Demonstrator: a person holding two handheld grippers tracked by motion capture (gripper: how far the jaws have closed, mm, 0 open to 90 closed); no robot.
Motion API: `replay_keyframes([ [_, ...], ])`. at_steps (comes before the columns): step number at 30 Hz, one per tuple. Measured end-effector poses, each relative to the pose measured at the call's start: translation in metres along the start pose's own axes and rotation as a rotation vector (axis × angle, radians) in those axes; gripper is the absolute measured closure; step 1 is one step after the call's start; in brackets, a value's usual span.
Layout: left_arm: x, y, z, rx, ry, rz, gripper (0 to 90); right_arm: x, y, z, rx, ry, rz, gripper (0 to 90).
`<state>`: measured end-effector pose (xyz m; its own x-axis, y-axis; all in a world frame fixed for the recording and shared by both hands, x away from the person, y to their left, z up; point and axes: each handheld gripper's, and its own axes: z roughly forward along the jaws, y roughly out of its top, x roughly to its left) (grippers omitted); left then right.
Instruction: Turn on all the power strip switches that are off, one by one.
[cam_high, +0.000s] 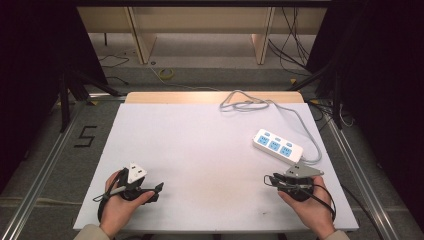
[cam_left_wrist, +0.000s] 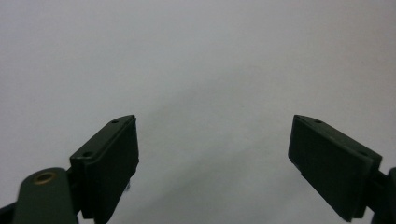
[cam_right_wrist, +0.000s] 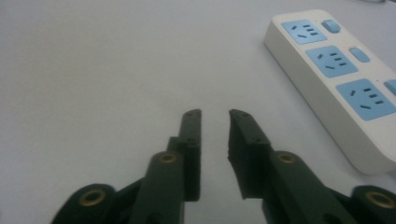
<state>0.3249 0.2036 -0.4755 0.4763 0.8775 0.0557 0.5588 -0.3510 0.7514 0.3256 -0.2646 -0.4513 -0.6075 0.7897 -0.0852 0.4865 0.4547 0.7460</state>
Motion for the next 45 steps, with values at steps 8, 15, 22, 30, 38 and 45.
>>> replay_keyframes([
  [8,0.000,0.000,0.000,-0.003,0.002,-0.003,15.8,-0.011,0.007,-0.001,0.065,-0.052,-0.028,90.0],
  [15,0.000,0.000,0.001,0.002,0.005,0.004,15.8,-0.021,0.011,-0.001,0.075,-0.071,0.015,90.0],
  [22,-0.001,-0.001,0.002,0.006,0.005,0.002,15.8,-0.031,0.015,0.001,0.079,-0.090,0.042,90.0],
  [30,-0.002,0.000,0.002,0.006,0.006,0.002,15.8,-0.038,0.018,0.002,0.086,-0.103,0.054,90.0],
  [38,-0.003,0.000,0.003,0.004,0.007,0.002,15.8,-0.040,0.023,0.003,0.093,-0.116,0.063,90.0],
  [45,-0.002,0.000,0.002,0.005,0.009,0.001,15.7,-0.044,0.027,0.003,0.099,-0.120,0.067,90.0],
])
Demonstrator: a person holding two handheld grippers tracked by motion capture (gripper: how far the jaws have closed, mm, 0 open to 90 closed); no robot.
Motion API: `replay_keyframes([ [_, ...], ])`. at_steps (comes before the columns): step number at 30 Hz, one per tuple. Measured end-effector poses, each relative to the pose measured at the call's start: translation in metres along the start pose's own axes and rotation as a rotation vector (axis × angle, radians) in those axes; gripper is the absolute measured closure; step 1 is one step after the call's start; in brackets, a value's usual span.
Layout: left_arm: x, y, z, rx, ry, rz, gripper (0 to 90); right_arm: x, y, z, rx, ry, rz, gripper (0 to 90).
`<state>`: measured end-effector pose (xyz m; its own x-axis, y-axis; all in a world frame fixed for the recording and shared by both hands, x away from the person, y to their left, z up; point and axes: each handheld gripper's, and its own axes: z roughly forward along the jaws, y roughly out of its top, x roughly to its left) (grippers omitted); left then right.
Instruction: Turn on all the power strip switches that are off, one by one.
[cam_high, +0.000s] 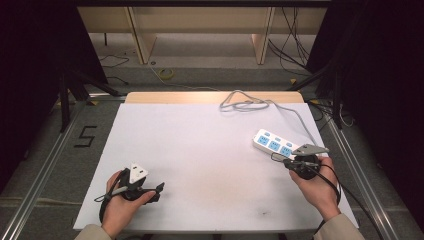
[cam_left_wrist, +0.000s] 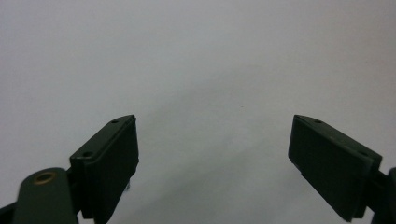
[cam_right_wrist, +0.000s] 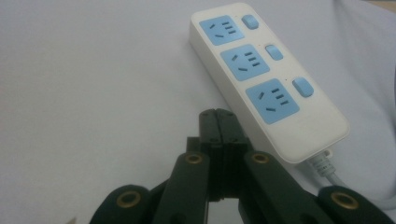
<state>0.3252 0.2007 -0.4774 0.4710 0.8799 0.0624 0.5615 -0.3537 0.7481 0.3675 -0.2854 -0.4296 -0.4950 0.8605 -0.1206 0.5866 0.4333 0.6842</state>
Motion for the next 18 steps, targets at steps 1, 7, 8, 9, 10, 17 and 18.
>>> replay_keyframes([
  [1,0.000,0.000,0.000,0.000,0.000,0.000,15.7,-0.001,0.001,0.000,0.001,-0.001,0.001,90.0],
  [7,0.000,0.000,0.001,0.000,-0.001,0.004,15.8,-0.004,0.004,0.000,0.009,-0.009,0.003,90.0],
  [8,0.000,0.000,0.001,0.002,-0.001,0.007,15.7,-0.005,0.005,0.000,0.011,-0.009,0.004,90.0],
  [9,0.000,0.000,0.001,0.003,-0.001,0.005,15.7,-0.006,0.005,0.000,0.009,-0.009,0.001,90.0],
  [10,0.000,0.000,0.001,0.001,-0.001,0.008,15.7,-0.006,0.007,0.000,0.012,-0.011,0.003,90.0],
  [17,-0.001,-0.001,0.001,0.000,-0.002,0.004,15.7,-0.009,0.012,0.001,0.021,-0.016,0.002,90.0],
  [18,-0.001,-0.001,0.001,0.000,-0.002,0.004,15.7,-0.010,0.013,0.002,0.022,-0.017,0.000,90.0],
])
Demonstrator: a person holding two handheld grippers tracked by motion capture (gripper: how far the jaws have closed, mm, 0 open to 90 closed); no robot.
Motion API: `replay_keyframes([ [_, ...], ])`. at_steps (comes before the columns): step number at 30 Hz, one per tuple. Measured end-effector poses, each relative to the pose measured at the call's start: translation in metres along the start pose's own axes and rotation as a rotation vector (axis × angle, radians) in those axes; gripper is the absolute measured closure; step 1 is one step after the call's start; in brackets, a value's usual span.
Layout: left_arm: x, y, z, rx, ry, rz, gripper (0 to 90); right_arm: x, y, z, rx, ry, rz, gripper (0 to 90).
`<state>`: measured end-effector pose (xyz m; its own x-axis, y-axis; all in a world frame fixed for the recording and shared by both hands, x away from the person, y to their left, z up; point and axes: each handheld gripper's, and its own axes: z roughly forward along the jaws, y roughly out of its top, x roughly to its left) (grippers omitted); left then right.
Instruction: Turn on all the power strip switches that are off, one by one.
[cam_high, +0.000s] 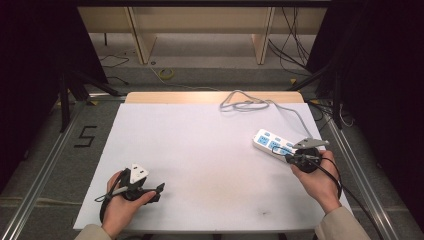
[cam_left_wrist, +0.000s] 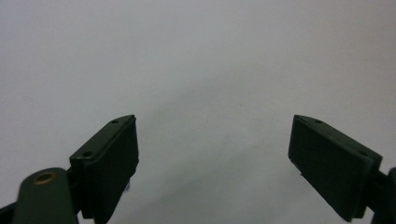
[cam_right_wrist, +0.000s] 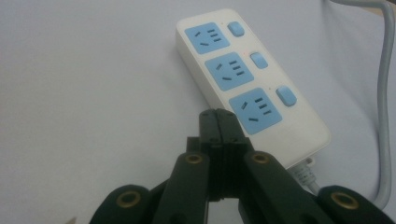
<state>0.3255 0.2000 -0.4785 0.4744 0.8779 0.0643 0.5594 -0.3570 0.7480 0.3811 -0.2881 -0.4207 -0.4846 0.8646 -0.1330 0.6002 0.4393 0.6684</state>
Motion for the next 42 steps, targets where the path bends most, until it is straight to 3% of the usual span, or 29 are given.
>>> replay_keyframes([
  [42,0.000,0.000,0.000,0.002,0.001,0.003,15.7,-0.021,0.023,0.010,0.047,-0.030,0.022,90.0],
])
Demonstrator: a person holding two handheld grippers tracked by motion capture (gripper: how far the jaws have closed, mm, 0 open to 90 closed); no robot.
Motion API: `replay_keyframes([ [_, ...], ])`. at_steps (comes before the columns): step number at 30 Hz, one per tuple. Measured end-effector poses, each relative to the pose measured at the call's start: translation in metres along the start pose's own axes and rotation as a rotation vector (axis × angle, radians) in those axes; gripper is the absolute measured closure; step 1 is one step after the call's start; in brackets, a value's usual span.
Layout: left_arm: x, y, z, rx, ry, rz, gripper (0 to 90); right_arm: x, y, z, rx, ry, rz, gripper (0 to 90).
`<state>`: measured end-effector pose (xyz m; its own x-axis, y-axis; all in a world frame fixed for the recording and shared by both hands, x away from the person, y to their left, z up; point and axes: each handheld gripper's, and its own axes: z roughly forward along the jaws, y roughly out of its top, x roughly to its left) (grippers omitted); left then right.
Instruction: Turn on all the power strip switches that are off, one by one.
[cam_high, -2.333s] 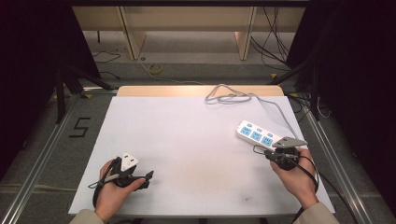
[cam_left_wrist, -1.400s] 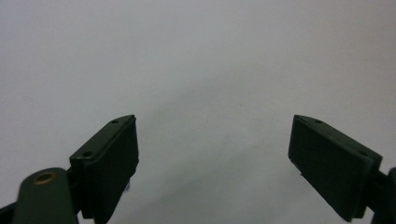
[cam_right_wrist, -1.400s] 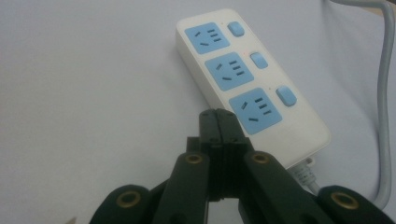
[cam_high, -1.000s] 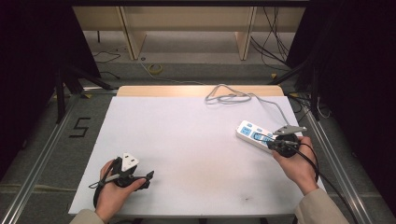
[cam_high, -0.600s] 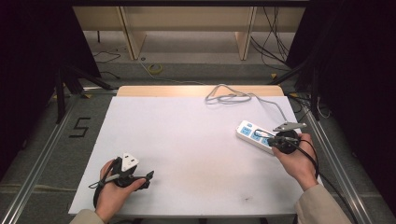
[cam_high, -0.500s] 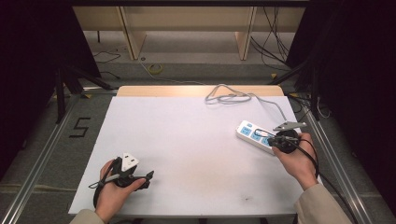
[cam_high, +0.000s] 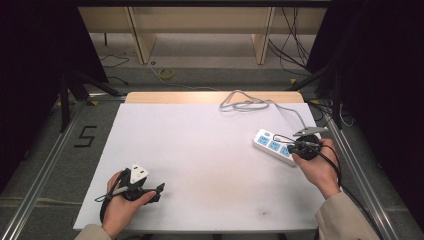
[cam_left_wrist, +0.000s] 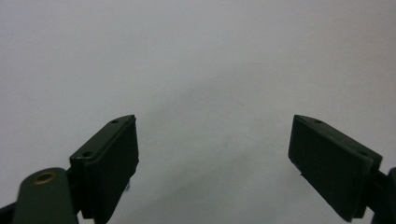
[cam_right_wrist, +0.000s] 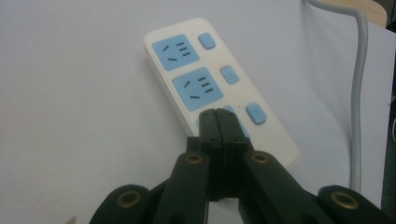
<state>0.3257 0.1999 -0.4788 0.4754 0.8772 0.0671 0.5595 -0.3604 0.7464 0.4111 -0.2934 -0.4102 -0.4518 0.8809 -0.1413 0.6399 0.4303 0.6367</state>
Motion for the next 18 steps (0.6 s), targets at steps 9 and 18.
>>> replay_keyframes([
  [9,0.0000,0.0000,0.0000,0.001,0.000,0.001,15.7,-0.0040,0.0037,0.0042,0.010,-0.002,0.007,90.0],
  [18,0.0001,-0.0001,0.0001,0.002,-0.001,0.002,15.8,-0.0068,0.0056,0.0091,0.020,-0.004,0.014,90.0],
])
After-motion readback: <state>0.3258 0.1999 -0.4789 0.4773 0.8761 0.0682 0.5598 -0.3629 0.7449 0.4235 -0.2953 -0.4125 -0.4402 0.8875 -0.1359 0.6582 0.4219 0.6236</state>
